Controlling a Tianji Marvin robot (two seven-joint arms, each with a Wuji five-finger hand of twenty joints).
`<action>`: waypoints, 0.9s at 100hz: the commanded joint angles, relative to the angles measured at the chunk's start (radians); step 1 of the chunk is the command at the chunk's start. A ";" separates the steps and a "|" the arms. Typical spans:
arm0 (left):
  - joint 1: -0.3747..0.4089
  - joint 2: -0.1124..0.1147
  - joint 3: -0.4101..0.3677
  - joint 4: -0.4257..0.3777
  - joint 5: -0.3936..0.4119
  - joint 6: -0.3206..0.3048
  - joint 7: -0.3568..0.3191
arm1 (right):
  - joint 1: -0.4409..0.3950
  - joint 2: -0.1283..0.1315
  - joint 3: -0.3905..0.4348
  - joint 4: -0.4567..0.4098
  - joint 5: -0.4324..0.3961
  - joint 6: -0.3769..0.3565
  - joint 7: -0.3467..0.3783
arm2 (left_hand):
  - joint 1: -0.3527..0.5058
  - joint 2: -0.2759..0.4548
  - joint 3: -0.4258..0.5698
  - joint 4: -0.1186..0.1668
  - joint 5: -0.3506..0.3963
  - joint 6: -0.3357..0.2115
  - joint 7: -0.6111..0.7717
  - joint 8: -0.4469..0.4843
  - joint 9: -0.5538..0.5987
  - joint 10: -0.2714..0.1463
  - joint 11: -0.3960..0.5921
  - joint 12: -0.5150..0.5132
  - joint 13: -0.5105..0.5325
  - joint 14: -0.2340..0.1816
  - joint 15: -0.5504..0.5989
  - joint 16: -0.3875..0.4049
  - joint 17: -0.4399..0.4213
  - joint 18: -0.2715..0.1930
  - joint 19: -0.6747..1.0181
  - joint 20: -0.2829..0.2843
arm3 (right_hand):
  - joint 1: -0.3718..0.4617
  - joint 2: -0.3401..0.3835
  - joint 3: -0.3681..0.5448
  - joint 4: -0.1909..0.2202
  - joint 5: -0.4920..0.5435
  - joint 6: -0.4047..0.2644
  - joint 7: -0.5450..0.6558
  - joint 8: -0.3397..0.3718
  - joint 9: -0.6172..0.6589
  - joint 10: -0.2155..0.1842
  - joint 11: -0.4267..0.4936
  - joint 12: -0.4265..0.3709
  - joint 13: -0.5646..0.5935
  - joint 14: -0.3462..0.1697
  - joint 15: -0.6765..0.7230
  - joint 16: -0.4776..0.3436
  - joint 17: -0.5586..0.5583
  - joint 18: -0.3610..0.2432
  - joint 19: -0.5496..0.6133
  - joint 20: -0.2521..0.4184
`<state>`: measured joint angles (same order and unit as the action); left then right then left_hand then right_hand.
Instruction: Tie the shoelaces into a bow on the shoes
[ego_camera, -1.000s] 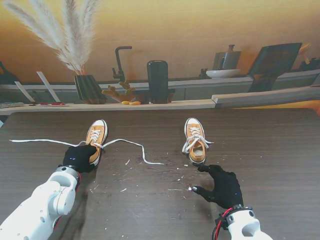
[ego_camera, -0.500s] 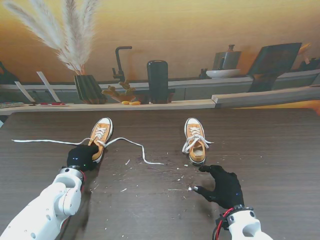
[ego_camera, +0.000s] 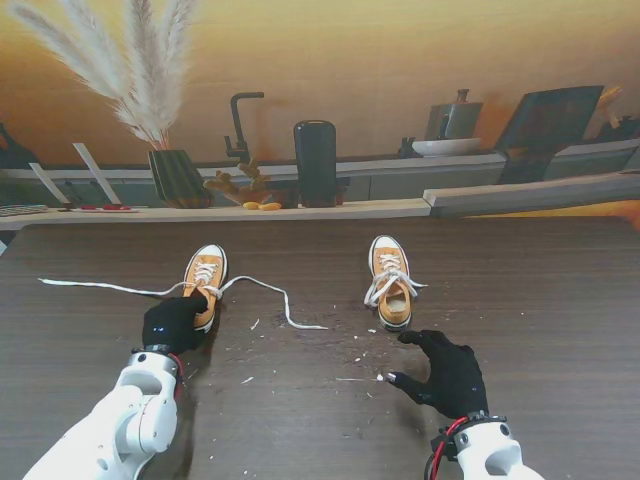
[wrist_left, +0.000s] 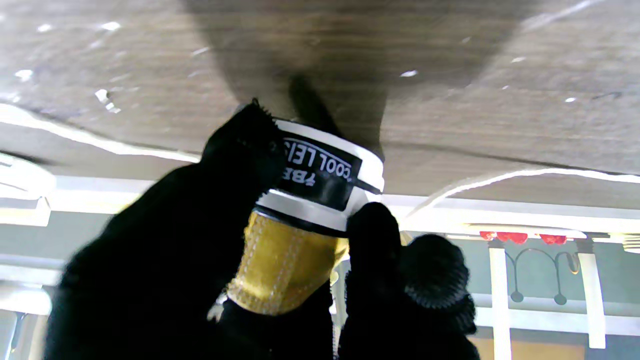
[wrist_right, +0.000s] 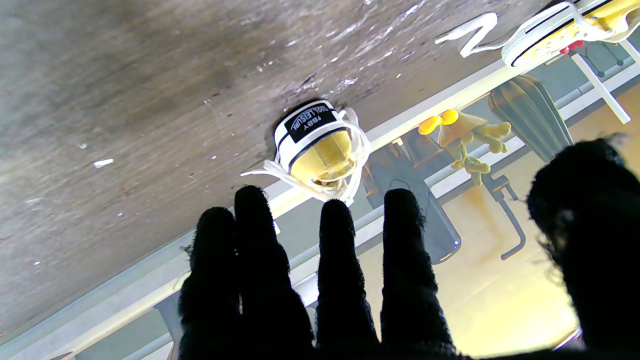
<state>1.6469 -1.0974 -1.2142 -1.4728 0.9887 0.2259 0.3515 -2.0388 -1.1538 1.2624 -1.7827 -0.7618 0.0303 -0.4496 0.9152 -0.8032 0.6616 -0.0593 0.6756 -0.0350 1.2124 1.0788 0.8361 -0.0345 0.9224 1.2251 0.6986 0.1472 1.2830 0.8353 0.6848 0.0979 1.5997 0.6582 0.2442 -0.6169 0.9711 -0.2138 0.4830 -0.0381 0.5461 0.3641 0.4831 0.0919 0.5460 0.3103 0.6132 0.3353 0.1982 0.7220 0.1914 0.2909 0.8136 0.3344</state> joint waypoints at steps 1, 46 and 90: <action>0.018 -0.012 0.007 -0.062 0.004 0.014 -0.015 | -0.006 0.000 0.001 -0.006 -0.002 -0.003 0.011 | 0.199 0.055 0.181 0.084 0.062 -0.148 0.084 0.022 0.062 0.018 0.095 0.022 0.051 -0.233 0.061 0.033 0.005 -0.068 0.046 0.008 | 0.008 0.001 -0.005 0.031 0.016 0.010 0.006 -0.020 -0.001 0.010 0.011 -0.005 0.023 0.025 0.009 0.015 0.000 -0.015 0.016 -0.003; 0.128 -0.023 0.103 -0.302 0.004 0.143 -0.057 | -0.011 -0.001 0.006 -0.008 -0.003 -0.005 0.005 | 0.213 0.056 0.170 0.076 0.058 -0.124 0.065 0.013 0.059 0.036 0.079 0.032 0.045 -0.211 0.051 0.042 -0.012 -0.054 0.048 0.015 | 0.008 -0.001 -0.004 0.032 0.019 0.016 0.005 -0.020 -0.002 0.009 0.011 -0.004 0.024 0.024 0.008 0.017 0.000 -0.016 0.019 -0.008; 0.193 -0.031 0.234 -0.415 -0.012 0.196 -0.030 | -0.018 -0.003 0.017 -0.012 -0.001 -0.013 -0.005 | 0.220 0.070 0.151 0.068 0.048 -0.103 0.046 0.008 0.052 0.052 0.061 0.050 0.034 -0.200 0.041 0.054 -0.027 -0.049 0.049 0.023 | 0.011 -0.003 -0.001 0.032 0.023 0.019 0.003 -0.021 0.002 0.011 0.011 -0.004 0.026 0.026 0.007 0.016 0.000 -0.016 0.021 -0.012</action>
<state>1.8242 -1.1167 -0.9976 -1.8587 0.9683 0.4219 0.3155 -2.0518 -1.1570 1.2777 -1.7888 -0.7614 0.0213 -0.4649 0.9157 -0.8198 0.6616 -0.0595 0.6756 -0.0325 1.1602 1.0630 0.8361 -0.0346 0.8872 1.2227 0.7109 0.0931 1.3197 0.8566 0.6616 0.0974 1.6008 0.6584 0.2442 -0.6169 0.9711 -0.2138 0.4838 -0.0345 0.5461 0.3638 0.4833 0.0921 0.5460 0.3103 0.6161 0.3360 0.1982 0.7231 0.1914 0.2913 0.8212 0.3344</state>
